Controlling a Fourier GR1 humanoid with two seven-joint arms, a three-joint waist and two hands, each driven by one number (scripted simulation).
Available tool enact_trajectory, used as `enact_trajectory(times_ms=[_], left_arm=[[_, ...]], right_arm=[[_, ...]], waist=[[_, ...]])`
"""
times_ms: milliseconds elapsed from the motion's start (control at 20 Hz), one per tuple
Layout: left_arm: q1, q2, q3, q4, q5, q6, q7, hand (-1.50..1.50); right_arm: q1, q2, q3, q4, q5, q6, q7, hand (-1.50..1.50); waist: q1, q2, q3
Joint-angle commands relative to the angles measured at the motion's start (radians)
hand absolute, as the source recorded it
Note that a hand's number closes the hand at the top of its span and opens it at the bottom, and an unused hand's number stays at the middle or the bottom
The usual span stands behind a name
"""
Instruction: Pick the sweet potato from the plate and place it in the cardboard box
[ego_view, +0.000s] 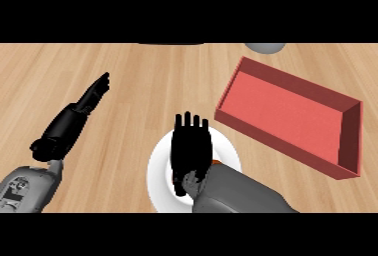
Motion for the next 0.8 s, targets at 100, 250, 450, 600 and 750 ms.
enact_trajectory(times_ms=[100, 250, 450, 600, 750], left_arm=[[0.024, 0.009, 0.029, -0.033, 0.010, -0.022, 0.004, 0.00], [0.027, 0.001, 0.018, -0.022, -0.013, -0.034, -0.010, 0.00], [0.053, -0.023, 0.018, -0.009, -0.028, -0.031, -0.047, 0.00], [0.007, -0.005, 0.040, -0.051, -0.023, -0.033, 0.042, 0.00], [0.031, -0.006, 0.051, -0.019, -0.020, -0.059, -0.023, 0.00]], right_arm=[[0.004, 0.024, 0.017, 0.018, -0.011, -0.016, 0.209, -1.50], [0.016, 0.024, 0.078, 0.085, -0.034, -0.079, 0.162, -1.50], [0.004, 0.024, 0.048, 0.108, -0.044, -0.080, 0.135, -1.50], [-0.007, 0.024, 0.031, 0.151, -0.043, -0.088, 0.117, -1.50], [0.033, 0.024, 0.056, 0.159, -0.013, -0.080, 0.121, -1.50]], waist=[[-0.004, -0.002, 0.001], [0.005, 0.001, 0.001], [0.002, 0.001, 0.001], [0.003, 0.000, 0.001], [-0.007, 0.000, 0.001]])
